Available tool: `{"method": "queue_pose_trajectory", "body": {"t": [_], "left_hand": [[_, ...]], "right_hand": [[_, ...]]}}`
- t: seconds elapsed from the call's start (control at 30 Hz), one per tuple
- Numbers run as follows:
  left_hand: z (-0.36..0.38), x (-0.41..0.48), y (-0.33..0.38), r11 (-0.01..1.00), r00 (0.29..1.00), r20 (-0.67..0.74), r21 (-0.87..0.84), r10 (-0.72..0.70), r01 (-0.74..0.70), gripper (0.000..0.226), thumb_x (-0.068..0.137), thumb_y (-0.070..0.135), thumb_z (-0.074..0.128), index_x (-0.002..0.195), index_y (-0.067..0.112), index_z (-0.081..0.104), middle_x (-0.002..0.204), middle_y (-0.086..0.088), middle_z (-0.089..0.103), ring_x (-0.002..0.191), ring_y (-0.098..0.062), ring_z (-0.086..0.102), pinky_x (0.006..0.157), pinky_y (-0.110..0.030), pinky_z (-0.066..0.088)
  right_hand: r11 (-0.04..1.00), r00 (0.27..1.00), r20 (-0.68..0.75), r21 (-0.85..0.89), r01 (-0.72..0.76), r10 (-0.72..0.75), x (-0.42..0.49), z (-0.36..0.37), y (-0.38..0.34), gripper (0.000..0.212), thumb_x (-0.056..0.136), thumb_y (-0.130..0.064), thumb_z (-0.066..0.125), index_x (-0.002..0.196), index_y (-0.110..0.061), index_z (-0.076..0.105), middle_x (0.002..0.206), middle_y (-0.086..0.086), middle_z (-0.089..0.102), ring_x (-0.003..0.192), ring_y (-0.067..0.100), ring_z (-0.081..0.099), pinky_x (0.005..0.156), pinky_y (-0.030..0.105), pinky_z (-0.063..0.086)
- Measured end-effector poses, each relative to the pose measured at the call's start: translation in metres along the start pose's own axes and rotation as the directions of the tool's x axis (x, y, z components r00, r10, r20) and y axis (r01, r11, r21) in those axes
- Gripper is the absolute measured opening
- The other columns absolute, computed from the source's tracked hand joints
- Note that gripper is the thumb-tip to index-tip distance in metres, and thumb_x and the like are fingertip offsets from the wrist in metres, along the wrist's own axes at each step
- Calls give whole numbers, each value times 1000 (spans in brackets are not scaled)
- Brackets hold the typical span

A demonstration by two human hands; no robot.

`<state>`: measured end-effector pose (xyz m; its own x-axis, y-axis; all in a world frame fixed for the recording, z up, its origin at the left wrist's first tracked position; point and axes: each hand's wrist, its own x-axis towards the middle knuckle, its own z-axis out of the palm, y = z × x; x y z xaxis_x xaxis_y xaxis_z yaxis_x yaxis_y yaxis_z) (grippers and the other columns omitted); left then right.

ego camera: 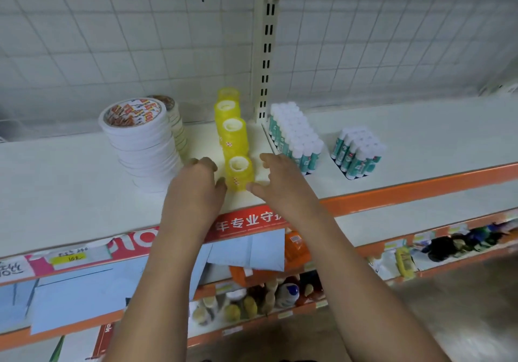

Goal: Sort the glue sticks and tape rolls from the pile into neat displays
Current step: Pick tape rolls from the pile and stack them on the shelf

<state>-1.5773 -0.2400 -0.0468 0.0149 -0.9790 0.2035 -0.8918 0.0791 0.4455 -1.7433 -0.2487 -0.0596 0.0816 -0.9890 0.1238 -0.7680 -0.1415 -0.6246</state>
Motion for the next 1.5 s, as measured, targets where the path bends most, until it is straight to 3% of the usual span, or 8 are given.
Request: {"method": "queue_pose_trajectory", "body": {"t": [0.1,0.23,0.6,0.83,1.07,1.17,1.33,1.5], "left_hand": [[-6,-6,35,990,985,-112,-27,134,-138,22,88,28,60,108,18,64,103,-3,63,93,-28,60,74,-40,50],[10,-1,86,947,944,-96,-27,315,-319,26,90,32,59,111,18,63,109,-4,61,103,-27,57,79,-39,48],[49,29,123,867,867,11,19,499,-499,26,91,30,56,111,16,65,109,-6,60,101,-29,53,84,-41,45],[62,41,127,868,869,-23,49,495,-493,36,89,28,61,123,17,61,122,-6,54,110,-30,49,88,-38,40],[77,58,130,902,909,22,120,416,-415,48,88,26,61,134,16,54,142,-8,46,128,-32,42,98,-40,37],[82,61,131,915,923,15,129,384,-382,42,88,26,62,127,14,58,139,-9,49,126,-32,42,96,-41,40],[87,61,129,928,930,-15,59,368,-367,46,86,20,67,130,13,58,138,-10,51,125,-32,44,100,-43,42],[89,61,128,930,930,-19,26,367,-366,51,84,16,69,131,4,56,138,-12,51,128,-30,45,107,-38,37]], "right_hand": [[999,998,-56,22,23,-22,-11,-29,9,40,87,-28,68,125,-17,61,120,3,58,106,16,58,94,30,46],[1000,984,-179,-31,1,-6,-19,-69,23,25,87,-26,67,110,-19,67,109,-1,65,98,14,61,90,30,49],[975,935,-346,-166,-147,82,-17,-100,72,20,89,-20,64,108,-17,69,111,3,65,98,18,61,88,28,49],[936,911,-402,-278,-215,90,1,-111,91,27,87,-30,62,113,-25,65,126,1,55,122,23,46,93,25,32],[916,918,-317,-241,-320,237,18,-119,108,53,88,-38,58,140,-38,44,150,0,31,128,36,37,107,50,32],[959,948,-232,-131,-252,217,27,-118,116,49,93,-30,52,142,-31,44,149,5,32,126,36,42,107,48,34],[966,973,-201,-204,-156,115,45,-100,115,47,100,-32,45,146,-25,39,147,13,29,118,40,45,103,40,34],[991,991,-133,-128,-41,23,57,-87,103,44,102,-29,36,144,-19,40,153,14,26,133,38,36,102,46,34]]}}
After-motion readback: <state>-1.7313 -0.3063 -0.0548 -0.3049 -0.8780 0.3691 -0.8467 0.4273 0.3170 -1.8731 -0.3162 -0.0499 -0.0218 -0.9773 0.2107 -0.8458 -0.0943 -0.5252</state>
